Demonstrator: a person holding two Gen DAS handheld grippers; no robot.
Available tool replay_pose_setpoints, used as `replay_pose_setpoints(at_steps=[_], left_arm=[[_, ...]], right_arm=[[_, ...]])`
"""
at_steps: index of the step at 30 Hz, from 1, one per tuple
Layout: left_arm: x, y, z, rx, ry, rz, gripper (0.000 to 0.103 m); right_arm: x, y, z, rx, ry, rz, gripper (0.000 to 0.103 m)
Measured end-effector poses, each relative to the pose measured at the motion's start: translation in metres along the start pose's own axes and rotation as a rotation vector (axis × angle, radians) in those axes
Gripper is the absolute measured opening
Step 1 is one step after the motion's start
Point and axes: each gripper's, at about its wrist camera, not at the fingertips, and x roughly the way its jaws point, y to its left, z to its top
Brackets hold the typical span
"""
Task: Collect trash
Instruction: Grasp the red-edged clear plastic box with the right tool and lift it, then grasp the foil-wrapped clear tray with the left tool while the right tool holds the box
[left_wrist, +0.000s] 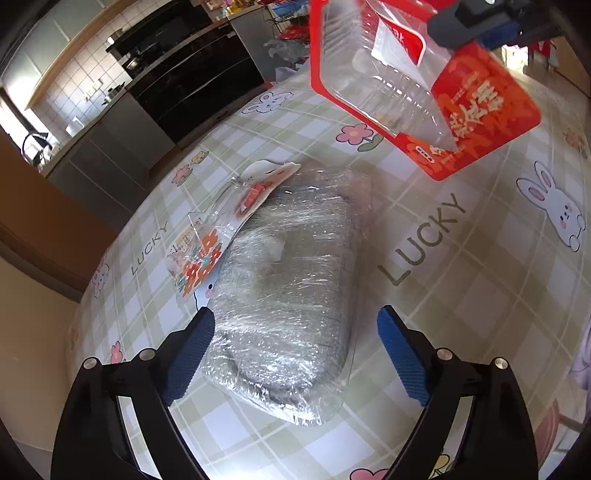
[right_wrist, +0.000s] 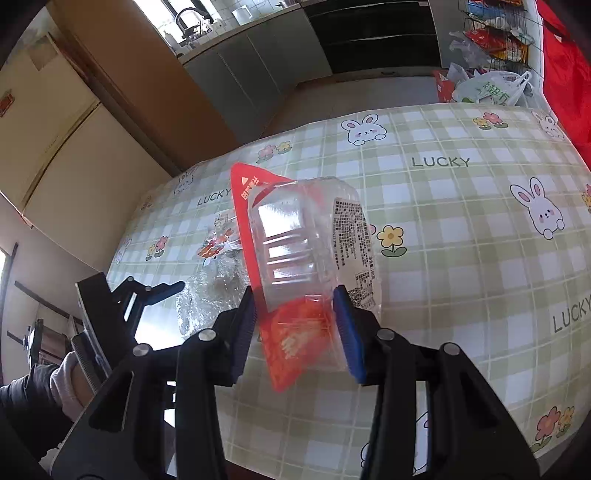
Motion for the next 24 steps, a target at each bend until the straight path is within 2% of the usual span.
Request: replay_pose_setpoints(at_steps=[2,4,8,10,14,20,24], left_arm=[[0.005,-0.005,0.002,0.031,0.002,0.026,0.075],[0.008,-0.005,0.003,0.026,0.01,0.009,0.066],[-0.005,0.0,0.001,0.01,-0.025,-0.024,0.05],[-0.017,0.005,-0.001,-0.02,-0.041,-0.051,0.045],[-0.045,0.025,-0.008,-0.164,-0.07,-0.16,0.04],[-0.067,0.067,-0.033,-0.468,-0.085,-0.319,0.036],[-0.071,0.086,-0.055,-0.615,-0.096,-0.347,0.036]], right_arm=[[-0.003,-0.002,-0.005,0.016,-0.007,0.01,0.044],[-0.007,-0.005,-0.01,0.034,-0.016,0.018,0.044],[-0.013,-0.011,-0.019,0.07,-0.03,0.032,0.044],[-0.015,-0.012,-0.022,0.079,-0.037,0.03,0.044],[-0.019,-0.011,-0.031,0.096,-0.042,0.036,0.044],[-0.021,-0.007,-0.043,0.097,-0.042,0.026,0.044],[-0.022,0.0,-0.045,0.076,-0.036,0.01,0.044]])
